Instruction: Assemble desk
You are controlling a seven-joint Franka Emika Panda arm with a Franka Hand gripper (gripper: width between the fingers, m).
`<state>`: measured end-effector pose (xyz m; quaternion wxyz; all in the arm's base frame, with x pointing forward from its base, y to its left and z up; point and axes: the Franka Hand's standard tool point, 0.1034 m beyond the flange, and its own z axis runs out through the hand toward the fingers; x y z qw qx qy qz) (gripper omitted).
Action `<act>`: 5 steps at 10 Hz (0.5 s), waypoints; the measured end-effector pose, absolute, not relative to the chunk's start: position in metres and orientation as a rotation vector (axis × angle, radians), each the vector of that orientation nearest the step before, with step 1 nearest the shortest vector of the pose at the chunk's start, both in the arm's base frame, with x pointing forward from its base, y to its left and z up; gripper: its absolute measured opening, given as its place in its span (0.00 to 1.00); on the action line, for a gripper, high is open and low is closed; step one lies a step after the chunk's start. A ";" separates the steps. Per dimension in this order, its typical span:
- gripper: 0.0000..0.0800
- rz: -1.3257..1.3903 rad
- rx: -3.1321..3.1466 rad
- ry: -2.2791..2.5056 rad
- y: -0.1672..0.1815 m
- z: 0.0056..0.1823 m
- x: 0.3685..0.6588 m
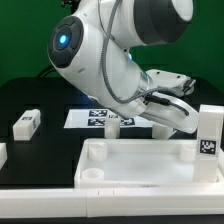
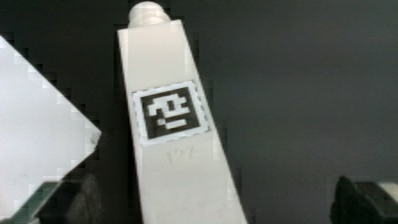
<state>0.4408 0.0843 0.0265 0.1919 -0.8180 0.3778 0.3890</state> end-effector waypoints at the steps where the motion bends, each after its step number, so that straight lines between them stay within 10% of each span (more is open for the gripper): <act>1: 0.81 1.092 -2.296 1.062 0.084 0.026 0.441; 3: 0.81 1.091 -2.294 1.064 0.083 0.026 0.441; 5: 0.53 1.090 -2.293 1.066 0.082 0.026 0.441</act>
Offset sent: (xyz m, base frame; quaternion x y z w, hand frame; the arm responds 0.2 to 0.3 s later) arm 0.0000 0.0000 0.0000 0.0000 0.0000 0.0000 1.0000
